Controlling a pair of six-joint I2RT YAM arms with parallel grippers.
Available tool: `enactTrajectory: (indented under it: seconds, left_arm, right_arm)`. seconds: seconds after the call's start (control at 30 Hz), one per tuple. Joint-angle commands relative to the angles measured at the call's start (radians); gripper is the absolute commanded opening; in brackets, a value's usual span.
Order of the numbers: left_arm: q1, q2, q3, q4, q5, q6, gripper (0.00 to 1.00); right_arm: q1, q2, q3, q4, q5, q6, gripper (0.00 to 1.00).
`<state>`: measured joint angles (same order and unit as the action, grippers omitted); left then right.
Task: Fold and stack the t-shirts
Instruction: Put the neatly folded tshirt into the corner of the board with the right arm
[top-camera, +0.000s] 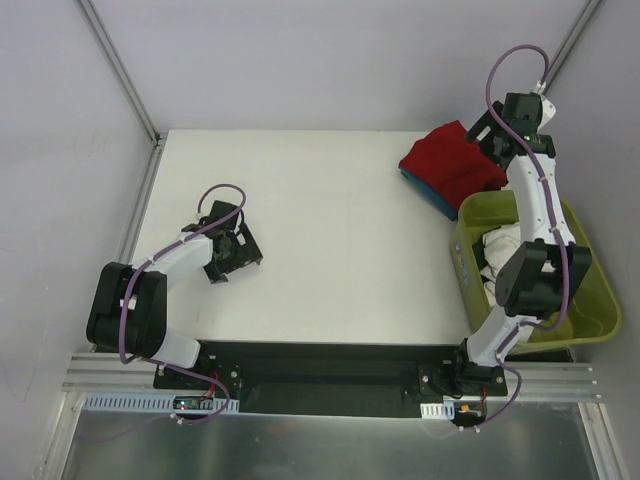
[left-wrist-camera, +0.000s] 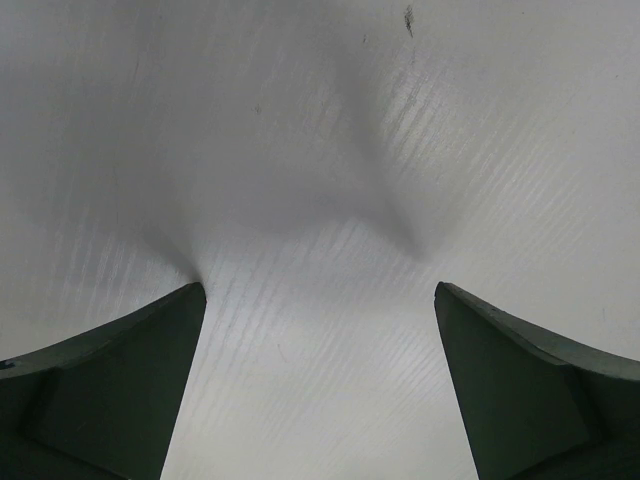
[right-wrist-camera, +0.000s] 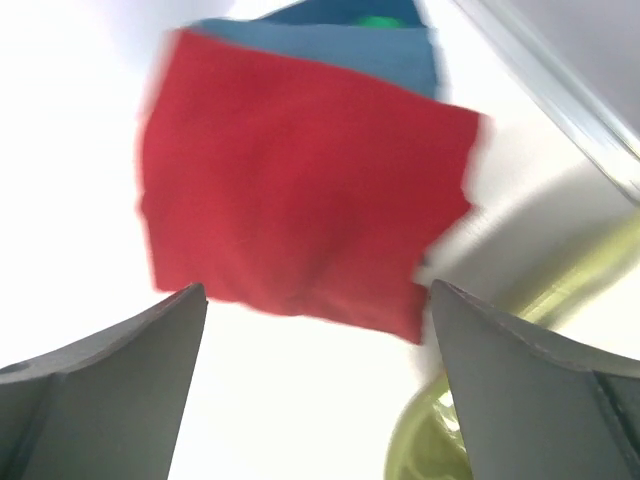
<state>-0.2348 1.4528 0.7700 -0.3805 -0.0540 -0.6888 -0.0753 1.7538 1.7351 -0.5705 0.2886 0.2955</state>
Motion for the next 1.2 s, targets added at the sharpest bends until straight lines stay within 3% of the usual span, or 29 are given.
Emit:
enactTrajectory:
  seconds: [0.0,0.1,0.4,0.63,0.9,0.97,1.17]
  left_arm:
    - [-0.001,-0.014,-0.012,-0.005,0.034,0.011,0.99]
    - [-0.001,-0.029,-0.012,-0.005,0.037,0.015,0.99]
    - [-0.001,-0.118,-0.034,-0.009,0.033,0.028,0.99]
    - [-0.001,-0.195,-0.017,-0.020,0.046,0.020,0.99]
    - [-0.001,-0.356,0.000,-0.029,0.074,0.011,0.99]
    - [-0.001,-0.414,-0.003,-0.041,0.085,0.008,0.99]
    - [-0.001,-0.540,0.003,-0.112,0.082,0.009,0.99]
  right_arm:
    - [-0.004,0.042,0.116,0.071,-0.264,-0.116,0.97]
    - [-0.007,0.186,0.210,-0.002,-0.275,-0.110,0.97]
    - [-0.060,0.334,0.138,0.012,-0.227,0.001,0.97]
    - [-0.064,0.382,0.247,0.038,-0.428,-0.018,0.97]
    - [-0.054,0.109,0.265,0.035,-0.477,-0.136,0.97]
    - [-0.043,-0.035,0.195,0.043,-0.480,-0.179,0.97]
    - [-0.008,-0.507,-0.254,0.075,-0.467,-0.207,0.97]
